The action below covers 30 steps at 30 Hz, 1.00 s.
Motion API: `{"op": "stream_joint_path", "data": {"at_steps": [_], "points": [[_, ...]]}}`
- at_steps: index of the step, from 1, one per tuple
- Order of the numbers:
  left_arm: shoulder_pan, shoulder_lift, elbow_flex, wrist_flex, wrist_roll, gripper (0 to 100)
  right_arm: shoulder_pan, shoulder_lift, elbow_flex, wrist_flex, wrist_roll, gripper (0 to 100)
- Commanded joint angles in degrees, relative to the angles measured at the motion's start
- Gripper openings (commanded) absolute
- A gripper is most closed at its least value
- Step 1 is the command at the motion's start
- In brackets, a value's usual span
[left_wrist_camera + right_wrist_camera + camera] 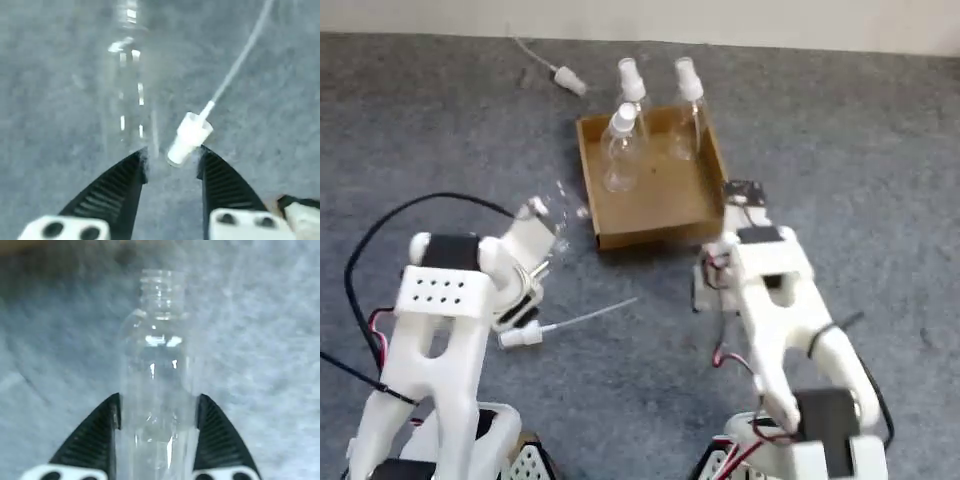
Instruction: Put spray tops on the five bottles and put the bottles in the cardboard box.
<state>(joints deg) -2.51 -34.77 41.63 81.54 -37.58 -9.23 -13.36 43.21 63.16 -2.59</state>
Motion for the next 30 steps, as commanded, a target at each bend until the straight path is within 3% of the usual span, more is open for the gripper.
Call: {"op": "stream_joint_path", "data": {"at_steps": [1, 6, 11, 21, 30], "points": [[1.01, 0.04, 6.46, -6.07, -6.95, 12, 5.76, -5.32, 4.88, -0.4, 12.04, 1.3], [1.01, 0.13, 10.33, -11.25, -10.29, 13, 13.14, -6.2, 6.55, 3.91, 25.49, 1.2], [0.84, 0.13, 14.29, -14.51, -11.52, 17, 19.82, -6.46, 6.55, 4.0, 30.24, 1.2], [0.92, 0.22, 17.1, -18.64, -11.52, 16, 25.45, -6.55, 6.55, 3.91, 31.56, 1.2], [0.75, 0.22, 21.05, -22.51, -11.16, 16, 25.89, -6.55, 6.55, 3.91, 31.56, 1.2]]}}
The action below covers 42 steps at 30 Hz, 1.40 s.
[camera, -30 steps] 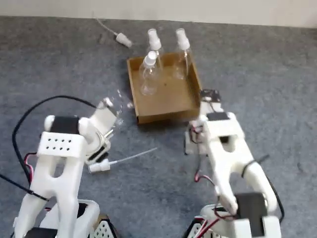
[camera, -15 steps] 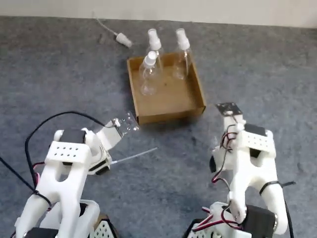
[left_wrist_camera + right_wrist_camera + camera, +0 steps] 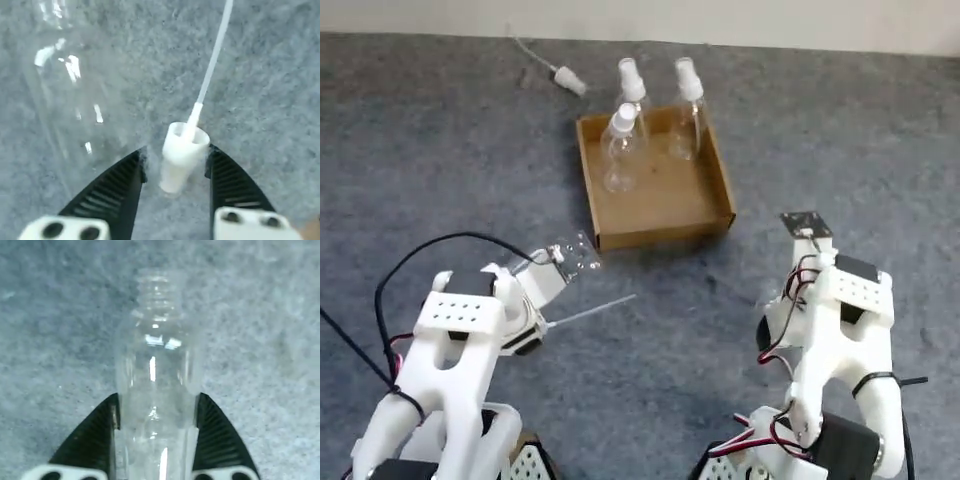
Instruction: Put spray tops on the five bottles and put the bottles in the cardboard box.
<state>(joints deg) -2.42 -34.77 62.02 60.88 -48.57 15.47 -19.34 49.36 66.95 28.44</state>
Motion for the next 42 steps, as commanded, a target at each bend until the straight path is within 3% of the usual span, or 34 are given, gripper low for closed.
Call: {"op": "stream_joint_path", "data": {"at_steps": [1, 5, 8, 12, 22, 26, 29, 33, 38, 42], "points": [[0.48, 0.13, 0.57, -1.67, -0.18, 16, 1.1, -0.57, 0.4, 0.13, 0.53, 1.2], [0.48, 0.13, 1.01, -2.02, -0.18, 15, 1.1, -0.57, 0.4, 0.13, 0.53, 1.2], [-1.19, 0.13, 1.01, -1.76, -0.09, 8, 1.19, -0.48, 0.4, 0.13, 0.53, 1.2], [-8.04, 0.13, -0.22, -1.67, -1.49, 4, 1.19, -0.48, 0.4, 0.13, 0.53, 1.2], [-25.71, 0.13, -9.63, 3.96, -14.42, 4, 1.19, -0.57, 0.48, 0.13, 0.53, 1.2], [-29.67, 0.13, -12.26, 6.07, -11.96, 4, 1.01, -0.57, 0.48, 0.13, 0.35, 1.2], [-25.45, 0.04, -16.22, 18.11, -1.41, 4, 0.84, -0.57, 0.48, 0.13, 0.18, 1.2], [-12.79, -0.4, -21.41, 31.38, 17.76, 5, 0.84, -0.57, 0.48, 0.13, 0.18, 1.2], [4.44, 0.22, -19.91, 27.43, 32.7, 17, 0.84, -0.57, 0.48, 0.13, 0.18, 1.2], [7.6, 0.22, -13.67, 16.97, 33.49, 14, 0.84, -0.57, 0.48, 0.13, 0.44, 1.2]]}}
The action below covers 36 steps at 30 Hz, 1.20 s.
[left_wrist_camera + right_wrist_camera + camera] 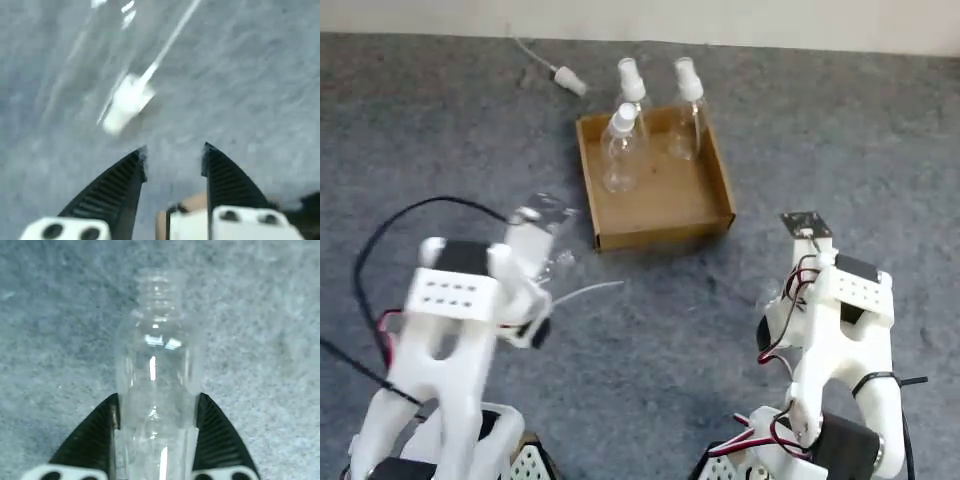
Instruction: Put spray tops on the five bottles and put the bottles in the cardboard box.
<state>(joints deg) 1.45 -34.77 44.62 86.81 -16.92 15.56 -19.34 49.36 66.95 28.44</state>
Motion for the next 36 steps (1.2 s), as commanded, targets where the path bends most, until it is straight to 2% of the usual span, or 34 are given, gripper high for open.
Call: {"op": "stream_joint_path", "data": {"at_steps": [1, 6, 10, 14, 18, 20, 23, 26, 29, 31, 36], "points": [[2.68, 0.22, 5.41, -11.87, 1.14, 13, 0.75, -0.57, 0.48, 0.13, 0.44, 1.2], [-8.31, 1.1, 7.34, -18.99, -7.74, 11, 0.75, -0.57, 0.48, 0.13, 0.53, 1.2], [-15.87, 9.45, 3.74, -22.42, -14.07, 11, 0.75, -0.57, 0.48, 0.13, 0.35, 1.2], [-19.47, 18.33, -2.68, -23.03, -16.26, 11, 0.75, -0.57, 0.48, 0.13, 0.26, 1.2], [-20.26, 16.66, -4.35, -23.38, -16.09, 11, 0.75, -0.57, 0.48, 0.13, 0.18, 1.2], [-20.26, 15.08, -4.62, -23.47, -14.07, 11, 0.75, -0.57, 0.48, 0.13, 0.18, 1.2], [-20.18, 14.81, -7.08, -22.68, -4.75, 12, 0.66, -0.57, 0.48, 0.13, 0.18, 1.2], [-16.04, 15.08, -7.69, -14.51, 2.02, 12, 0.66, -0.57, 0.48, 0.13, 0.18, 1.2], [-10.15, 15.43, -7.34, -9.05, 5.27, 12, 0.66, -0.57, 0.48, 0.13, 0.18, 1.2], [-8.13, 15.96, -6.81, -10.11, 6.77, 12, 0.66, -0.57, 0.48, 0.13, 0.18, 1.2], [-8.22, 20.97, -5.14, -12.75, 8.62, 12, 0.66, -0.57, 0.84, 0.13, 0.18, 1.2]]}}
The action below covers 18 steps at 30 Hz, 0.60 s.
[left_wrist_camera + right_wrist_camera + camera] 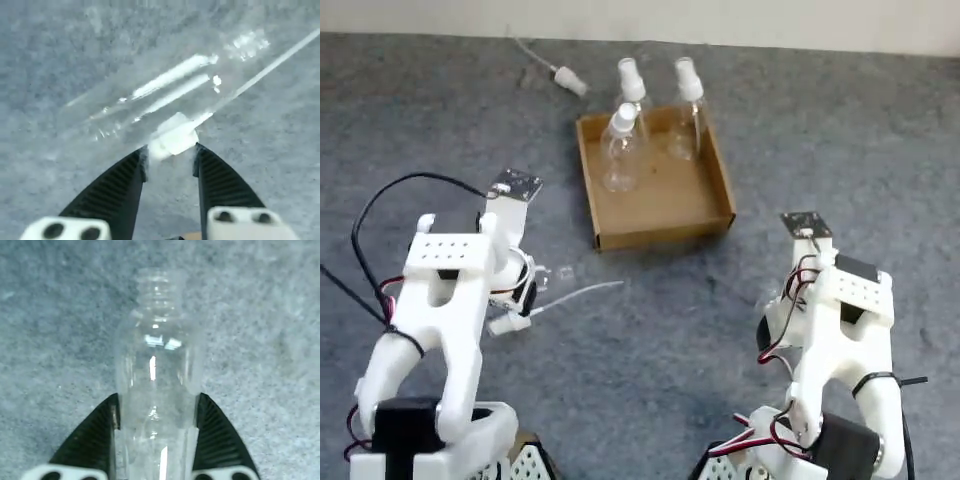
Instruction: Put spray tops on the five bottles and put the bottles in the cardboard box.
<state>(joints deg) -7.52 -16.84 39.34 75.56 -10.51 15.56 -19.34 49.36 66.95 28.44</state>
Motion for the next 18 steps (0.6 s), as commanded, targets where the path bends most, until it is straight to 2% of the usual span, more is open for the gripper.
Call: {"op": "stream_joint_path", "data": {"at_steps": [1, 6, 10, 18], "points": [[0.75, 4.79, 0.31, -2.46, 3.25, 12, 0.66, -0.57, 0.84, 0.13, 0.18, 1.2], [0.22, 13.93, 0.04, -8.0, 6.77, 12, 0.66, -0.57, 0.84, 0.13, 0.18, 1.2], [-2.95, 15.16, 0.57, -10.73, 5.8, 12, 0.75, -0.57, 0.92, 0.13, 0.26, 1.2], [-19.12, 15.34, -1.36, -11.08, -11.96, 9, 0.75, -0.57, 0.84, 0.13, 0.26, 1.2]]}}
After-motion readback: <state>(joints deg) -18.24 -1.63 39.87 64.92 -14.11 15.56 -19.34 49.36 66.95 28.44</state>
